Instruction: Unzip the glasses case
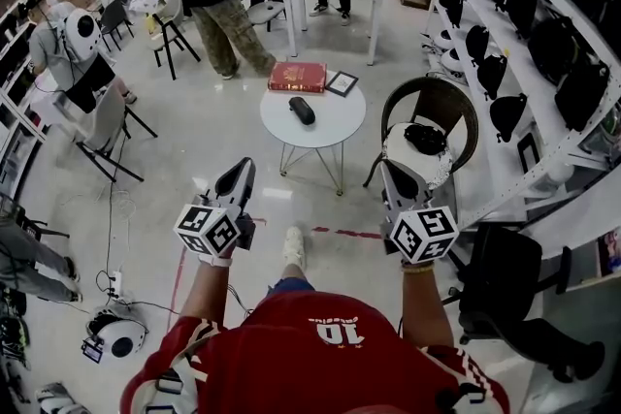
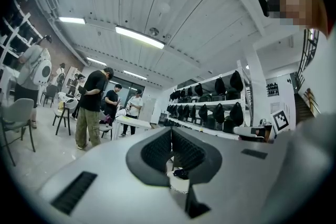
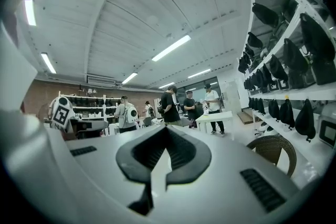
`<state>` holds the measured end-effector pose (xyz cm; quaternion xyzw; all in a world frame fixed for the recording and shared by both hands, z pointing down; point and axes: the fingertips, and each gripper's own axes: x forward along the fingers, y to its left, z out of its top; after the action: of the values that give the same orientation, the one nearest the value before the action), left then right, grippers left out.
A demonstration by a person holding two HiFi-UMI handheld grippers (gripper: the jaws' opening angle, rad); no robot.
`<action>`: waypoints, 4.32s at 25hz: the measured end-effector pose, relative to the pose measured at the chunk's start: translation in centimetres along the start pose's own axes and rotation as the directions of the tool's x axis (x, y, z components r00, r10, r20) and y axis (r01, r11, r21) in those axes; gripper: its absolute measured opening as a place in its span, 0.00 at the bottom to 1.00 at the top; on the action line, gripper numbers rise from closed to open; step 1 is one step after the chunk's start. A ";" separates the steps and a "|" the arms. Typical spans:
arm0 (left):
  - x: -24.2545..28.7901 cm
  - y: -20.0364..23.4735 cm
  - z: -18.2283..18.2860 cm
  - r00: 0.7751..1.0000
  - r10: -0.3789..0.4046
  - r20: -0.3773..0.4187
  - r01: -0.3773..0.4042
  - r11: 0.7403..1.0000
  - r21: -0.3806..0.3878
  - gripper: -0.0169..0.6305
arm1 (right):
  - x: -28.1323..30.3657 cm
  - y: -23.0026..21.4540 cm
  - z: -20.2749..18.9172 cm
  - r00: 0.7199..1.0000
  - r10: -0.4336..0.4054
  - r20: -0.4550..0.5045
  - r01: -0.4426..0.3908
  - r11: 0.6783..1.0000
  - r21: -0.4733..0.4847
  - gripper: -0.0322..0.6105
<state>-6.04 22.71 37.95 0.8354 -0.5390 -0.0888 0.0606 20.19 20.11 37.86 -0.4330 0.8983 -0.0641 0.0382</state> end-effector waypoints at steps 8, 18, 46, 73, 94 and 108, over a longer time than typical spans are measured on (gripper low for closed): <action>0.1 1.2 0.0 1.000 0.012 -0.002 -0.012 1.000 -0.004 0.04 | 0.9 -0.3 -0.3 1.000 0.005 -0.003 -0.005 1.000 0.022 0.07; 2.0 2.5 0.0 1.000 0.017 0.008 -0.017 0.999 -0.038 0.04 | 3.0 -1.5 -0.6 1.000 0.010 0.001 -0.010 0.999 0.032 0.07; 17.4 14.9 0.7 1.000 0.015 -0.024 -0.017 0.997 -0.080 0.04 | 20.1 -8.5 1.2 0.998 -0.001 -0.068 0.002 1.000 0.023 0.07; 30.1 27.8 0.7 0.991 -0.119 -0.061 0.110 0.983 -0.144 0.04 | 35.9 -10.8 1.7 0.991 -0.105 -0.081 0.105 0.994 -0.005 0.07; 32.0 30.0 -0.2 0.988 -0.135 -0.072 0.121 0.978 -0.169 0.04 | 39.6 -10.9 0.6 0.991 -0.099 -0.095 0.099 0.995 -0.004 0.07; 34.3 29.1 0.2 0.988 -0.138 -0.072 0.126 0.981 -0.146 0.04 | 40.8 -13.2 1.5 0.996 -0.074 -0.057 0.075 0.997 0.012 0.07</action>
<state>-18.11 -20.49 40.64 0.8659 -0.4719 -0.0962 0.1352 5.15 -20.08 37.81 -0.4639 0.8818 -0.0841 0.0132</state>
